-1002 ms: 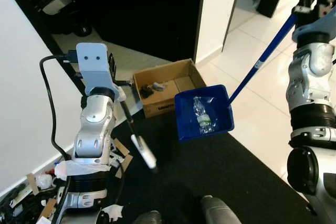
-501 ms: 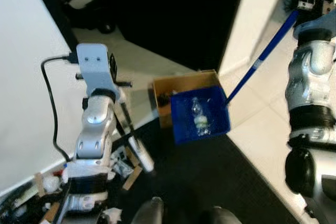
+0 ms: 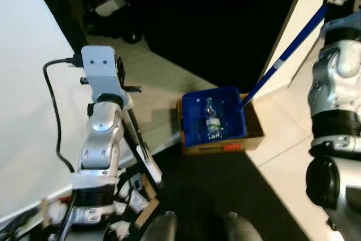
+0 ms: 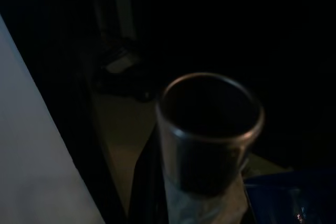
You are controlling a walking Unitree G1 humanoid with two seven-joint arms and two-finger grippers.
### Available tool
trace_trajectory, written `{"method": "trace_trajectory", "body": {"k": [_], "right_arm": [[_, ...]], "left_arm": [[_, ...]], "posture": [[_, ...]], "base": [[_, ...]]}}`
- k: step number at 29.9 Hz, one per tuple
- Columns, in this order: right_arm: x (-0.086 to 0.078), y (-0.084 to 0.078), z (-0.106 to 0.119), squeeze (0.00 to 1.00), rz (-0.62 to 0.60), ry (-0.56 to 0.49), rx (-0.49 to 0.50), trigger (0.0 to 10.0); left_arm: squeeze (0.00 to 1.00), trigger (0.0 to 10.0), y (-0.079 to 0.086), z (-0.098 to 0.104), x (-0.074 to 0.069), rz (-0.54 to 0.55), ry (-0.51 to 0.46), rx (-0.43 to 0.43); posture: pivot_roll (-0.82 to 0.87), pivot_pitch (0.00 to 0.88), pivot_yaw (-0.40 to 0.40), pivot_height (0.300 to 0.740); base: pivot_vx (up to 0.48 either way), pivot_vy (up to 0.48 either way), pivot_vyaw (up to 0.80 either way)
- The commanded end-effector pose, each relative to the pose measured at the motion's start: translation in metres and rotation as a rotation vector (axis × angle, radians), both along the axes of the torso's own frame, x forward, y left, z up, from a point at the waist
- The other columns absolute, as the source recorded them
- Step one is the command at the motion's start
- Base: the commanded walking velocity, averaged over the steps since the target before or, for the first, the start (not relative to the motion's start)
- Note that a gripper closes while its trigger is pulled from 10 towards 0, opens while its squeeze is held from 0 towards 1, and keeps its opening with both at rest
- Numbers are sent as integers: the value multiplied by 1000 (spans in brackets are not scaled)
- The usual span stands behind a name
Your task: Sweep floor
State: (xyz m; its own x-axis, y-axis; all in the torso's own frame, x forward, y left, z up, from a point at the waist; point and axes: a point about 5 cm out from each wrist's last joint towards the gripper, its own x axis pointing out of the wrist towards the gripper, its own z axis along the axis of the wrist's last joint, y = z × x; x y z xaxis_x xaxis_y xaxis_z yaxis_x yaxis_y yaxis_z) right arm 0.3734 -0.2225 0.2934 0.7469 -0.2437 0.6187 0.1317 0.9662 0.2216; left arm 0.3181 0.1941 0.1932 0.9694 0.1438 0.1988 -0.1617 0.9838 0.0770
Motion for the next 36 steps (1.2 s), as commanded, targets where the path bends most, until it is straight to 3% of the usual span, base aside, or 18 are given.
{"method": "trace_trajectory", "body": {"k": [1, 23, 36], "right_arm": [[-5, -4, 11, 0, -25, -69, 15, 10000], [-7, -10, 7, 0, -60, -63, 26, 10000], [-8, -10, 10, 0, -99, -70, -71, 10000]], "left_arm": [[0, 10000, -2, 5, 0, -13, -29, 18], [0, 10000, -5, 6, 1, -47, -29, 32], [0, 10000, -7, 2, -1, -66, -21, 26]], "posture": [[41, 70, 13, 740], [45, 74, 34, 740], [45, 78, 33, 740]], "base": [[472, 0, 0], [444, 0, 0], [0, 0, 0]]}}
